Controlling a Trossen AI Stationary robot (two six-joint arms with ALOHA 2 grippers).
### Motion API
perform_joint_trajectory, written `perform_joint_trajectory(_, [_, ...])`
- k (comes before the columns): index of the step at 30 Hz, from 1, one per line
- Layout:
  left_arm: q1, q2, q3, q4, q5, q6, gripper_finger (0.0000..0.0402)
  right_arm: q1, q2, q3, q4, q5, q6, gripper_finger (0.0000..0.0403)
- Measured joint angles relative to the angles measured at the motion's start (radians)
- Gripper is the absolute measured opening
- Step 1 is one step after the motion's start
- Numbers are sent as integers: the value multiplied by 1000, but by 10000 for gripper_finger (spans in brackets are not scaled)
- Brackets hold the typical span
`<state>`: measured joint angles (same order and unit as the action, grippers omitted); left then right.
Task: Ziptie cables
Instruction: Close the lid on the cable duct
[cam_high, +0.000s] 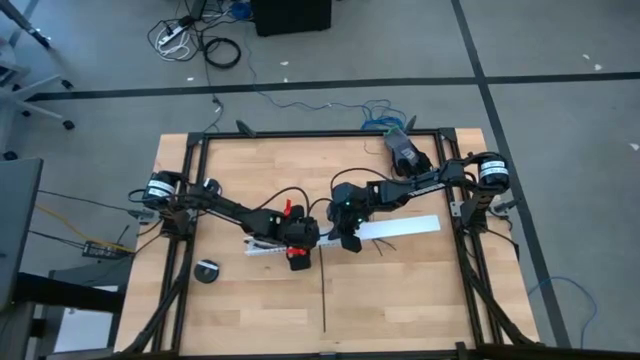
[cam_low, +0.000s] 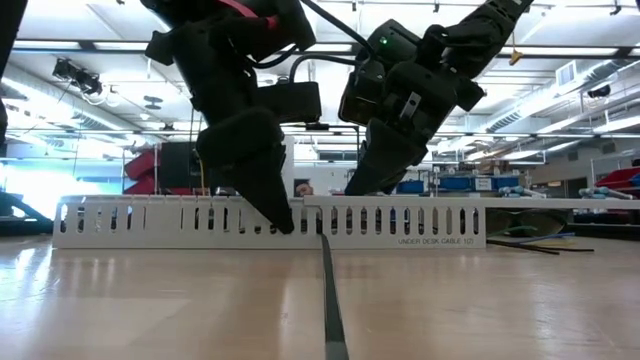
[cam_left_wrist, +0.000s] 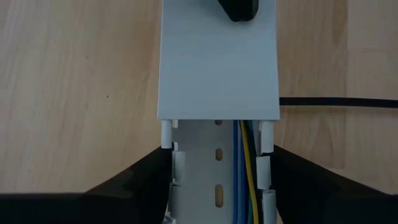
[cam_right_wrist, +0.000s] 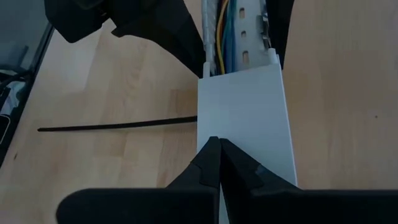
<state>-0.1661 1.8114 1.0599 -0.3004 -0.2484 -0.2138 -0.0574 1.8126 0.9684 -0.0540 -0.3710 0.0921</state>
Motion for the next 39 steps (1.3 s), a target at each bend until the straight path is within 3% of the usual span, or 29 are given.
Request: perform_joint_trajectory(39, [7,2,-6,33,-43,-2,236,-2,-2,-1,-12,-17,2,0])
